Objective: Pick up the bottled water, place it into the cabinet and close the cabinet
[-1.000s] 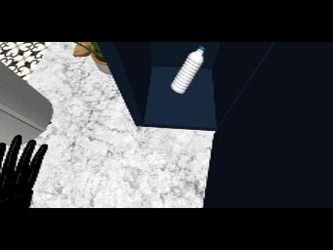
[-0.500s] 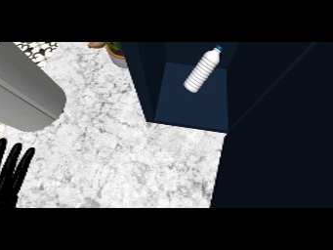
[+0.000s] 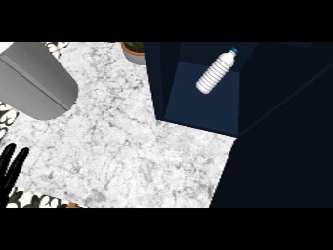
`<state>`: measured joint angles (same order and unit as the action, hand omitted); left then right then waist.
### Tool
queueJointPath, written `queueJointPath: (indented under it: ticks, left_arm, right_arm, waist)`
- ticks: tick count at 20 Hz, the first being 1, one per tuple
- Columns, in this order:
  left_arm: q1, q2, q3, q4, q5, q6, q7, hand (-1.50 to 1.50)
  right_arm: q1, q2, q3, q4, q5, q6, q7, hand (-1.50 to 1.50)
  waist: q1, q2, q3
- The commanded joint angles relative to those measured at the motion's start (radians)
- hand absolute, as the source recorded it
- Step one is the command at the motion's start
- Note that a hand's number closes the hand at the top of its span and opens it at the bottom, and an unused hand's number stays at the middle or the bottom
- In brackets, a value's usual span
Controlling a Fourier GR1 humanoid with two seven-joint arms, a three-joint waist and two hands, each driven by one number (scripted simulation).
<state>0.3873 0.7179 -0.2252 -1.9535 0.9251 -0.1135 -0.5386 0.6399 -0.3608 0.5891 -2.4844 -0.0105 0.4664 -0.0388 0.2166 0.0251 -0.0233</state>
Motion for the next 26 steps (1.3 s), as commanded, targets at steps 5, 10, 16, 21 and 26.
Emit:
queueJointPath:
  ticks: [5,10,16,21,26]
  left_arm:
    - [0.003,0.031,0.007,0.002,0.013,-0.042,0.018,-1.5]
    - [-0.001,0.036,0.032,0.012,0.026,-0.049,0.013,-1.5]
    - [-0.007,0.049,0.047,0.031,0.031,-0.06,0.019,-1.5]
    - [-0.013,0.057,0.06,0.034,0.043,-0.076,0.02,-1.5]
    - [-0.014,0.061,0.077,0.042,0.055,-0.078,0.02,-1.5]
  right_arm:
    - [-0.209,-0.069,0.105,-0.014,0.051,0.109,0.116,1.5]
    - [-0.285,-0.042,0.112,0.004,0.019,0.086,0.169,1.5]
    - [-0.379,-0.042,0.107,0.018,0.009,0.097,0.229,1.5]
    - [-0.415,-0.006,0.102,0.035,-0.024,0.083,0.251,1.5]
    - [-0.4,0.019,0.11,0.071,-0.084,0.084,0.259,1.5]
  waist:
    - [0.069,0.005,-0.006]
    - [0.057,0.004,-0.006]
    - [0.051,0.005,-0.009]
    - [0.035,0.009,-0.008]
    - [0.039,0.025,-0.005]
